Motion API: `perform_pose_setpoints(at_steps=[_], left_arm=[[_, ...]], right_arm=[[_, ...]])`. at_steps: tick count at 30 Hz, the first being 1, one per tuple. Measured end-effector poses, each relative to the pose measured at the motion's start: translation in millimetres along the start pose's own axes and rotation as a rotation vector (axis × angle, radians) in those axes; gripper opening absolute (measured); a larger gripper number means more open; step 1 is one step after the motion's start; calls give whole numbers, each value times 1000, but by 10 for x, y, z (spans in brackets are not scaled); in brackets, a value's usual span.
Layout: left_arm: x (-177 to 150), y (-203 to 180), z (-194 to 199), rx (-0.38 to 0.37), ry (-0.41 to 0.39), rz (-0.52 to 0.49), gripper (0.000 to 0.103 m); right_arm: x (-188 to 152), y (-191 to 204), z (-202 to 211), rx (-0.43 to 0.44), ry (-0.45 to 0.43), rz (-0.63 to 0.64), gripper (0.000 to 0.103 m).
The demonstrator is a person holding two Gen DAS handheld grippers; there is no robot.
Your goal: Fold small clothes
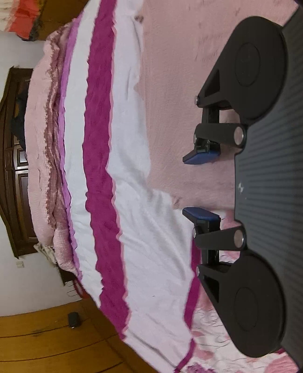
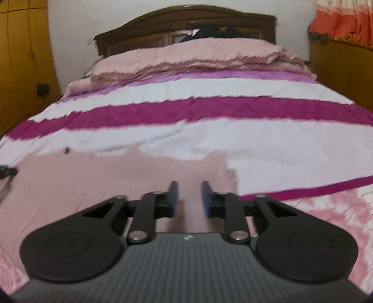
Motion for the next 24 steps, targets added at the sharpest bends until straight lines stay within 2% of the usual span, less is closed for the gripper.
perform_pose_setpoints(at_steps=[1, 4, 7, 12, 17, 19, 23, 24], left_arm=[[-22, -13, 64, -16, 7, 19, 49], [-109, -71, 227, -46, 29, 36, 49], [-201, -154, 327, -58, 40, 10, 50], [-277, -180, 364, -39, 57, -2, 51], [-242, -211, 516, -46, 66, 11, 51], [-232, -241, 596, -50, 61, 14, 51], [-266, -338, 745, -65, 65, 20, 51], [-275, -371, 782, -69, 66, 14, 52]], right_arm=[[-11, -21, -35, -8, 4, 5, 53], [-126, -34, -159, -8, 66, 48, 49], [-218, -34, -252, -21, 46, 130, 49], [-181, -172, -207, -4, 34, -11, 50], [-58, -293, 211, -10, -48, -143, 50], [-94, -328, 304, -20, -46, -147, 50], [-391, -367, 226, -70, 39, -43, 49], [-419, -377, 228, -65, 28, -45, 49]])
Point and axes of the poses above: each gripper's, at about its wrist camera, not at the fingertips, and z roughly against the way its jaws point, y to its left, x to its top, the point moved 10 cm from there along -z, roughly the way its jaws point, and after that the axes turned 9 degrees about -y, right-handed, at the moved point
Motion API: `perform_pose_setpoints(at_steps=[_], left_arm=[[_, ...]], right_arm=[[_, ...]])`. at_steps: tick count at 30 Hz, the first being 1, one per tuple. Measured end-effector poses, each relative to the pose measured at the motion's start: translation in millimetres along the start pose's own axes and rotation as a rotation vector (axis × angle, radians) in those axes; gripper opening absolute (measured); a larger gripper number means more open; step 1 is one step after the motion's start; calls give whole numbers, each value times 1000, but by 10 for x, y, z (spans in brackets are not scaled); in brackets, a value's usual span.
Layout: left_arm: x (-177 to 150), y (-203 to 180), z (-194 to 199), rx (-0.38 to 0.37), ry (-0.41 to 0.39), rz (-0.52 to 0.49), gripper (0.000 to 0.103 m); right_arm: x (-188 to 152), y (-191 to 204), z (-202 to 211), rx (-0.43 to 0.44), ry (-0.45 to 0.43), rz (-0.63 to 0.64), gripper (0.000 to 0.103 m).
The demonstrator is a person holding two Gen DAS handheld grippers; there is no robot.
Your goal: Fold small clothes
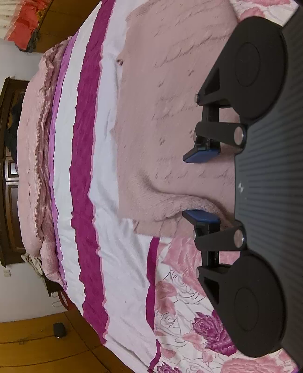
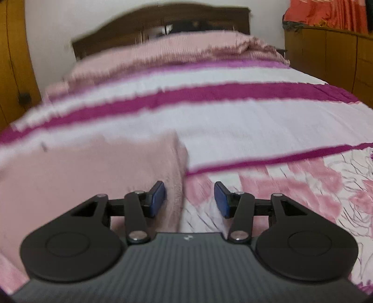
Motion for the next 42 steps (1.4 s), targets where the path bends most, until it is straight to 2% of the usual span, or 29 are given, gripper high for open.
perform_pose_setpoints(at_steps=[5, 10, 12, 13, 14, 16, 19, 21, 25, 30, 34, 39, 42], left_arm=[[-32, -124, 173, -3, 3, -17, 52], [-60, -241, 336, -30, 12, -9, 52], [-62, -263, 399, -25, 9, -14, 52], [-63, -274, 427, -27, 6, -19, 52], [-64, -280, 446, -29, 5, -23, 52], [-74, -286, 479, -32, 8, -25, 52], [-96, -281, 468, -42, 15, -21, 52], [-89, -245, 398, -42, 21, -24, 52], [47, -51, 150, 5, -15, -34, 52], [80, 248, -343, 47, 32, 4, 52], [253, 384, -430, -15, 0, 122, 52], [489, 468, -593, 13, -42, 106, 52], [528, 476, -795, 21, -24, 110, 52]], right_arm=[[61, -33, 181, -33, -15, -65, 51], [87, -1, 514, 9, -44, -141, 51], [66, 3, 628, 33, -50, -188, 56], [49, 19, 655, 52, -47, -211, 62], [19, 32, 666, 75, -38, -236, 66], [-75, 49, 650, 123, 0, -288, 66], [-267, 51, 590, 134, 54, -348, 66], [-340, 66, 588, 139, 38, -350, 66], [-379, 148, 568, 159, 26, -325, 70], [-389, 225, 513, 182, 5, -328, 74], [-392, 260, 501, 187, -17, -312, 77], [-378, 250, 492, 190, -28, -328, 77], [-382, 262, 494, 186, -34, -321, 77]])
Point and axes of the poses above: each gripper's, at about its wrist camera, not at the fingertips, and z roughly against the way its jaws point, y to its left, x to its top, the point moved 10 cm from there along -z, roughly the way its jaws point, and after that the axes turned 9 degrees about -y, right-handed, at the moved point
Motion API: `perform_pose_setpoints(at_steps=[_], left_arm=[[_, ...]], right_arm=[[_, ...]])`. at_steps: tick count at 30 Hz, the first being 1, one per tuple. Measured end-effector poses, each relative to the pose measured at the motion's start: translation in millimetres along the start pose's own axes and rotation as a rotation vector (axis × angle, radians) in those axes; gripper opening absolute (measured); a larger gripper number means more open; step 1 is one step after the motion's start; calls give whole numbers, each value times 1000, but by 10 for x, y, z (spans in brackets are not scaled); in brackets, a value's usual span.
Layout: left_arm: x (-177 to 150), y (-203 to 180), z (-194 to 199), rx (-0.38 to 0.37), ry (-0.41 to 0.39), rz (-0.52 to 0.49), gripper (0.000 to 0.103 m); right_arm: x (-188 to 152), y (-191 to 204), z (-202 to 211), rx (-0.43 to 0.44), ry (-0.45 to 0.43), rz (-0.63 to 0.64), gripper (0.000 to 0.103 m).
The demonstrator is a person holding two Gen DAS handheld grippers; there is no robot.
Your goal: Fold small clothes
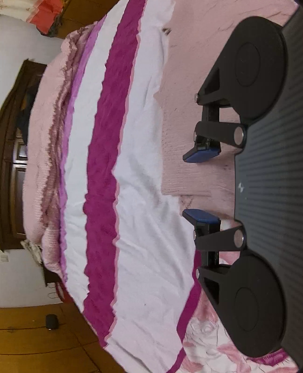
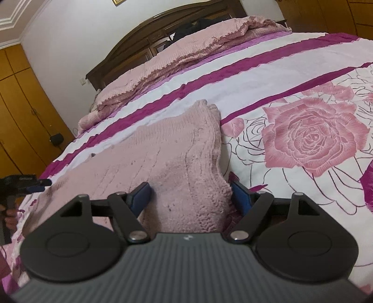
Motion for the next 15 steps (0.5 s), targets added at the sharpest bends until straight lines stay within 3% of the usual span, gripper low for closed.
perform_pose_setpoints(at_steps=[4, 6, 8, 12, 15], left_arm=[[-55, -82, -293, -27, 48, -20, 48], [-89, -120, -385, -36, 57, -28, 25], [-76, -126, -403, -23, 33, -40, 17], [-12, -104, -408, 60, -23, -108, 17], [7, -54, -417, 119, -22, -138, 19]], right_arm=[[-18, -14, 21, 4, -12, -1, 77], [-24, -18, 29, 7, -17, -3, 78], [-28, -25, 38, 10, -22, -3, 78], [-30, -35, 51, 14, -27, -9, 78], [-26, -39, 56, 15, -27, -16, 78]])
Point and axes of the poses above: each gripper's, at about its wrist camera, not at the fingertips, and z roughly against the way its jaws point, y to its left, x to its top, the point moved 10 cm from there along -z, roughly the way its jaws point, and after that the axes turned 9 degrees about -y, right-handed, at the moved point
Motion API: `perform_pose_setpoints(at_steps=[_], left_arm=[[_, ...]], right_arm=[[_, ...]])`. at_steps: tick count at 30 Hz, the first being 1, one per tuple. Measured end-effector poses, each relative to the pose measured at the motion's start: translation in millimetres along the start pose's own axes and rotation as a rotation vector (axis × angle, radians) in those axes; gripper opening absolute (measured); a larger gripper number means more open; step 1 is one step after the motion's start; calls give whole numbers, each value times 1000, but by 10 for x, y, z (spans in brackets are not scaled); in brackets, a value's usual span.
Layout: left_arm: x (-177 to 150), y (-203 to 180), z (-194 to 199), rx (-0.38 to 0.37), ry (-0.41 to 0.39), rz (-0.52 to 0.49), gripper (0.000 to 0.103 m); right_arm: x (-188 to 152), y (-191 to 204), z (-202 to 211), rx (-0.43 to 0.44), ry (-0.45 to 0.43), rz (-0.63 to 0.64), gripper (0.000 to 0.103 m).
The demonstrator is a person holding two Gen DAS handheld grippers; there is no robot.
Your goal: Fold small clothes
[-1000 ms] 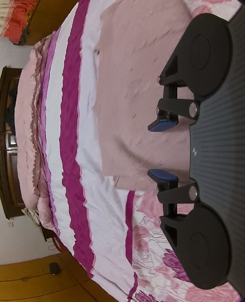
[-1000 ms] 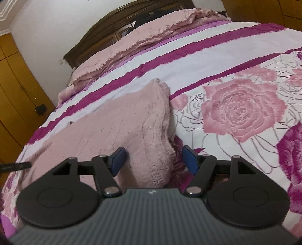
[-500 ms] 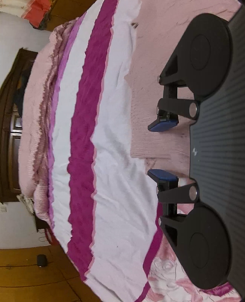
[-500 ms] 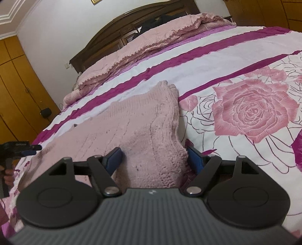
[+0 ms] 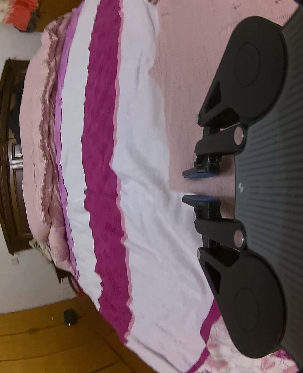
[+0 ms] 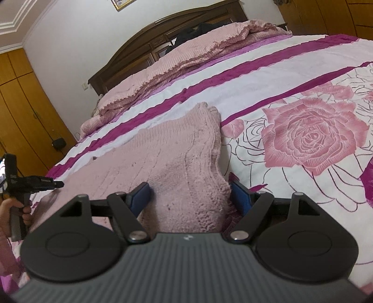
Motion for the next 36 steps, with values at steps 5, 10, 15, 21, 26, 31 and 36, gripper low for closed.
perform_pose_setpoints(at_steps=[5, 10, 15, 21, 26, 31, 36], left_arm=[[-9, 86, 236, -29, 36, 47, 27], [-193, 152, 734, -74, 70, 67, 46], [-493, 259, 1194, -91, 126, 113, 52], [-852, 376, 1586, -92, 173, 210, 53], [-1020, 424, 1739, -104, 206, 248, 53], [-1074, 518, 1770, -65, 229, 218, 54], [-1075, 532, 1818, -74, 239, 207, 54]], right_arm=[[43, 9, 19, 6, 6, -155, 78], [-7, 128, 104, 14, -6, -294, 78], [-28, 136, 144, -31, -40, -390, 78], [-50, 43, 161, -93, -144, -550, 76], [-14, 51, 75, -133, -169, -547, 77], [65, -28, -58, -150, -184, -547, 62], [105, -77, -157, -145, -176, -531, 60]])
Point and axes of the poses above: each gripper's, at about its wrist camera, not at the fingertips, and z roughly against the way its jaws point, y to its left, x to its top, the point moved 10 cm from there along -z, roughly the way its jaws point, and after that the axes turned 9 degrees about -y, right-handed, at the moved point
